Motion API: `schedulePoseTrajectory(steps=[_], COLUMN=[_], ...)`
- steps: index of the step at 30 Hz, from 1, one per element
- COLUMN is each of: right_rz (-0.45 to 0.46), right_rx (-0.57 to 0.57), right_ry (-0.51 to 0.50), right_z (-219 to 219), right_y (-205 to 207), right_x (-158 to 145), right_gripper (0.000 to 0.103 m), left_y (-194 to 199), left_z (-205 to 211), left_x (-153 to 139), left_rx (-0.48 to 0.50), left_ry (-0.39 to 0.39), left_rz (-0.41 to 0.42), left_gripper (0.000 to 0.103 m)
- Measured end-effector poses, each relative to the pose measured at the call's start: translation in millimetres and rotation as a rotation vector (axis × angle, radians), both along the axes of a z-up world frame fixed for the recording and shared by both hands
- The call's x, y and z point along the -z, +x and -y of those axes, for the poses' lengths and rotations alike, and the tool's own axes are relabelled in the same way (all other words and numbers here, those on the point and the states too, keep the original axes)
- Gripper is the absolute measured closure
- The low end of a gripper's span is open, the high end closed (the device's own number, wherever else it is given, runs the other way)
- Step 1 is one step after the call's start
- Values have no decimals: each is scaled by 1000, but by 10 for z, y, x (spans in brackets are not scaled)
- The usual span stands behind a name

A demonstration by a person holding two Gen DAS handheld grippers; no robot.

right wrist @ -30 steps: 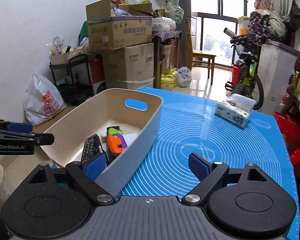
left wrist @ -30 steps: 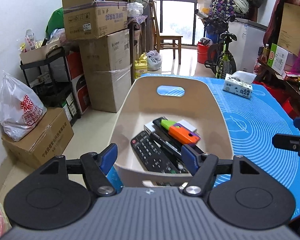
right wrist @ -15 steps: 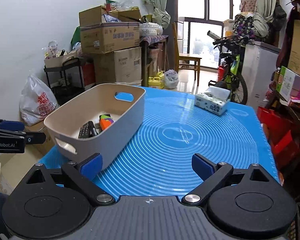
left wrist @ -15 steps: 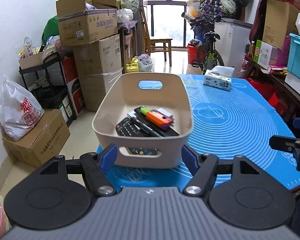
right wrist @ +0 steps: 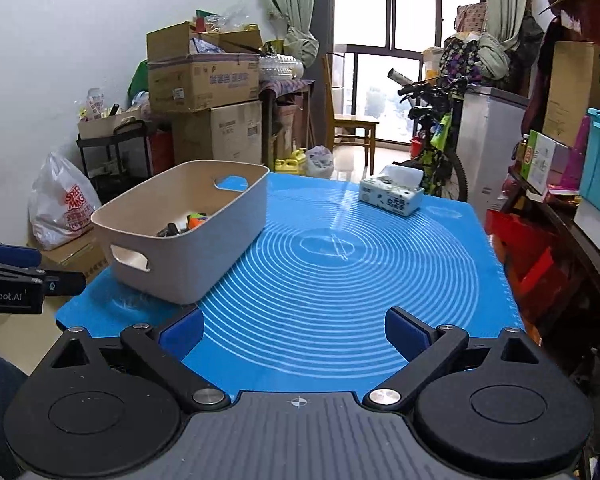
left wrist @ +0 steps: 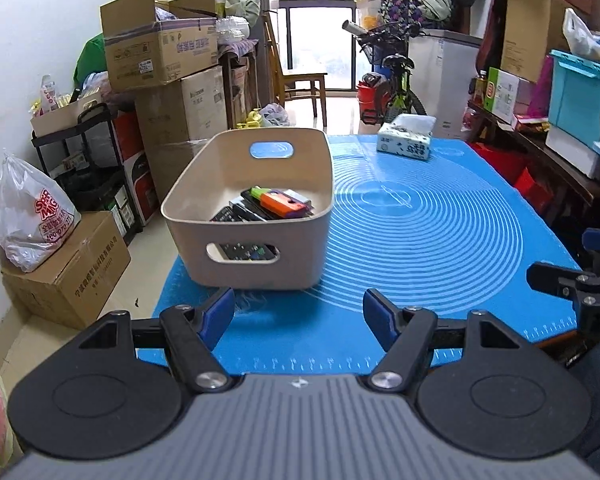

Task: Organize rigid objects

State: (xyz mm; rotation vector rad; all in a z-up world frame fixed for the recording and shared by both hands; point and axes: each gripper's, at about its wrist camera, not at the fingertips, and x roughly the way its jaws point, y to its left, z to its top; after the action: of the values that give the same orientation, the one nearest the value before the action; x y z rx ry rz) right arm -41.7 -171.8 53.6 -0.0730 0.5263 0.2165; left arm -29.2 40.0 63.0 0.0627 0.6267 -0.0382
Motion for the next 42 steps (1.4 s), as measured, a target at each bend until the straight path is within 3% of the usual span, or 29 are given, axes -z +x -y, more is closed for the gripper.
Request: schedulePoseTrajectory(steps=[14,42], right_rz=[0,-5], right_rx=[42,63], right_ry=[49,9], right_z=[164,127], right_y=[-350,-509], right_x=[98,144], right_gripper=[6,5], left_y=[-257,-415], left_z=[202,229], left_x=[101,130], left_rx=[32,41], left_ry=[-7,-2], left_rz=[4,6], left_gripper=[31,31])
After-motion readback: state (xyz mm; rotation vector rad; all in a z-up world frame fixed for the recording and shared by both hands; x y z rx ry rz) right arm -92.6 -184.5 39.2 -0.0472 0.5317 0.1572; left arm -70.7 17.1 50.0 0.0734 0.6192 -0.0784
